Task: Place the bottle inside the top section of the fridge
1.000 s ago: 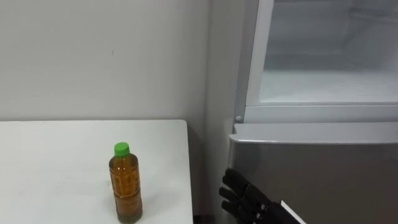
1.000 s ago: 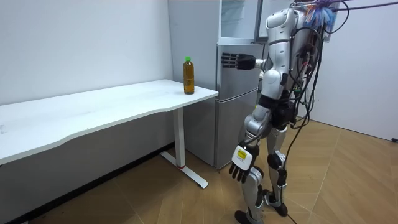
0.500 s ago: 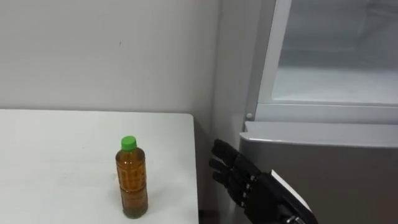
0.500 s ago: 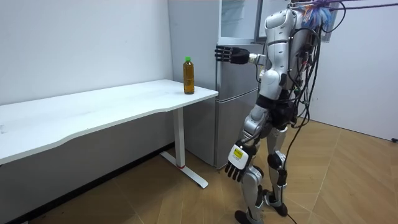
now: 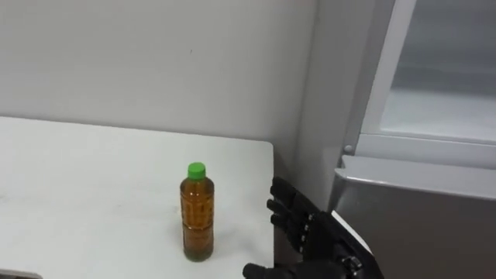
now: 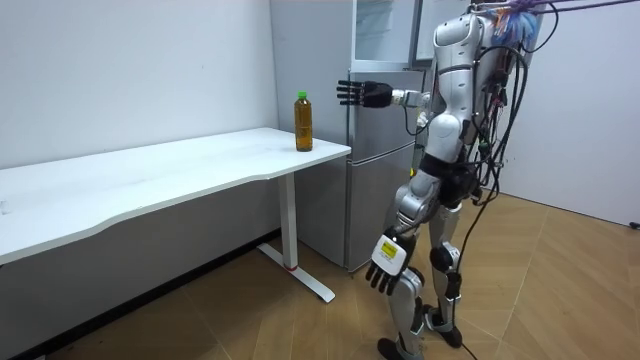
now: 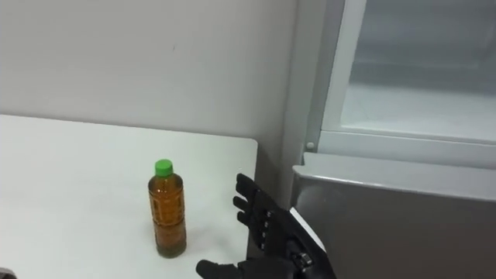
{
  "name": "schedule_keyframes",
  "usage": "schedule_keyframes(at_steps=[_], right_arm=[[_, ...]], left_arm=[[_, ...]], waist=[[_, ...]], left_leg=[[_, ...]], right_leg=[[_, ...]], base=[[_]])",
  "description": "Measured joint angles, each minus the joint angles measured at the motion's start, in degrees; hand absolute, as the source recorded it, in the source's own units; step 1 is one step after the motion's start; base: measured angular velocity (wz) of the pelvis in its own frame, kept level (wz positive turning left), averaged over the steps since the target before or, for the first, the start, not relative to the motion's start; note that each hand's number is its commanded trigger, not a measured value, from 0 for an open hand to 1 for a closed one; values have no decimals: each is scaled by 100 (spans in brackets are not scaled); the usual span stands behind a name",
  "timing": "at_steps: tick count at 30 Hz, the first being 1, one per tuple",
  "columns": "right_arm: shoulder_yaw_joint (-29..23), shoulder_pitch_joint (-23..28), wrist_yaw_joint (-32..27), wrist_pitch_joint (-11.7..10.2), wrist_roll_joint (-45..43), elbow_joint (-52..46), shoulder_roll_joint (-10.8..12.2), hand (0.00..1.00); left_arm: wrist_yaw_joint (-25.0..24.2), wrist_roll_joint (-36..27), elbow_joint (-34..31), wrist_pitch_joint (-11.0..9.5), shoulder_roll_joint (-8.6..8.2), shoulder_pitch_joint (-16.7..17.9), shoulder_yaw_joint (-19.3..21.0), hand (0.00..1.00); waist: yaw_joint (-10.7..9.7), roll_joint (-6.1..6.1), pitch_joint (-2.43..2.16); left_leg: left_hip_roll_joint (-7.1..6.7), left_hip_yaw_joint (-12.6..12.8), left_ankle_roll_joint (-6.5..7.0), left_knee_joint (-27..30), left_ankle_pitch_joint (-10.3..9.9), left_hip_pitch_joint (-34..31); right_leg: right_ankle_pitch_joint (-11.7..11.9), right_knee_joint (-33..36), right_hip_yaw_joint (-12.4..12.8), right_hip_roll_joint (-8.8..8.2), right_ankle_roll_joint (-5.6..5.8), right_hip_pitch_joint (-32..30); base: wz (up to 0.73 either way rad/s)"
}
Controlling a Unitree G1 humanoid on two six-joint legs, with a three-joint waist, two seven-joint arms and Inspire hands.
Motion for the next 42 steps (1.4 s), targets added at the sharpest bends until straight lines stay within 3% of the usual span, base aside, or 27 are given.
schedule_keyframes(at_steps=[6, 10, 19, 27, 42], right_arm=[[26, -92, -515, -29, -73, 609, 39, 0], [62, -119, -953, -35, -236, 944, 75, 0], [397, -255, -1929, -107, -216, 1616, 187, 0], [547, -308, -2338, -144, -161, 1685, 252, 0], [669, -737, -2577, -154, -250, 1757, 251, 0]], left_arm=[[212, 136, -67, 1, -52, 106, 11, 0], [212, 253, -114, 32, -81, 162, 8, 0], [353, 243, -273, 125, -150, 300, 6, 0], [567, 237, -493, 139, -149, 441, -15, 0], [655, 231, -475, 194, -141, 511, -6, 0]], waist=[[265, -1, -7], [311, -36, -31], [644, -37, -5], [741, -57, 26], [833, -85, 10]], left_leg=[[-37, -159, 3, 20, 4, -91], [-118, -371, 24, 14, 69, -158], [-218, -514, 57, 6, 135, -212], [-231, -628, 51, 22, 152, -289], [-266, -781, 47, 41, 193, -352]], right_leg=[[-3, -1, -300, -28, 5, 12], [-15, -5, -427, -77, 24, 9], [-46, 2, -599, -164, 71, 28], [-46, -2, -738, -165, 72, 61], [-49, 7, -877, -170, 74, 80]], base=[[16], [26], [10], [7], [6]])
